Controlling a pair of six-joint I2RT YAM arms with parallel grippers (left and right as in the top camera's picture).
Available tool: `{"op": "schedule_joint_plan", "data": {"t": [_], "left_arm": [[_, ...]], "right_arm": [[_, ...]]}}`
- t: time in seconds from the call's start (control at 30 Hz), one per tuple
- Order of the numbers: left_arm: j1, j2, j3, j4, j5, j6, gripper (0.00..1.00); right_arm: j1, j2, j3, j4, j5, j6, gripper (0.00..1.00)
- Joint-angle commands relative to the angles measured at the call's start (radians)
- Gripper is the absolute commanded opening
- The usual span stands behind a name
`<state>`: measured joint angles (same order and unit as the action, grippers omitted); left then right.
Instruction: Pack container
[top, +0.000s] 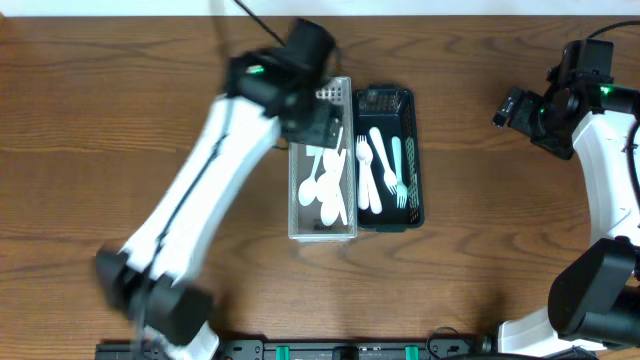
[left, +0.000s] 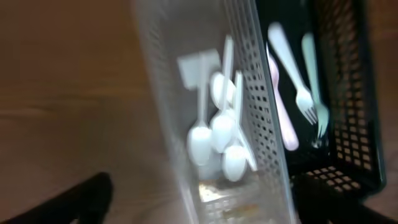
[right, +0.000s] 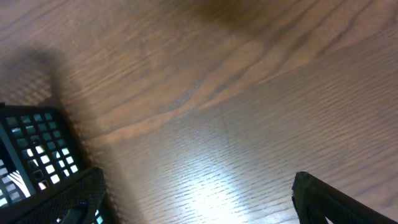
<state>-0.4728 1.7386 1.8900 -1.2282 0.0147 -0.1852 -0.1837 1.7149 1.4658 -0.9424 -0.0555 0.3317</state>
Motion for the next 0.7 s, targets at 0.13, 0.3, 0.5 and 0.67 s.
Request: {"op": "schedule_joint_plan", "data": {"t": [0.13, 0.3, 0.5, 0.67], "left_arm": [[0.045, -0.265, 0.038, -0.017, -0.121, 0.028, 0.98], [0.045, -0.361, 0.038, -0.017, -0.121, 0.027, 0.98], [0.045, -0.415, 0.038, -0.044, -0.121, 0.027, 0.98], [0.045, -0.428, 0.037, -0.148, -0.171, 0.065, 0.98]], "right_arm": [[0.008, -0.002, 0.006, 0.0, 0.006, -0.011, 0.99], [0.008, -0.002, 0.006, 0.0, 0.006, -0.011, 0.99], [0.008, -0.002, 0.006, 0.0, 0.006, -0.011, 0.99], [0.008, -0.002, 0.006, 0.0, 0.006, -0.011, 0.99]]}}
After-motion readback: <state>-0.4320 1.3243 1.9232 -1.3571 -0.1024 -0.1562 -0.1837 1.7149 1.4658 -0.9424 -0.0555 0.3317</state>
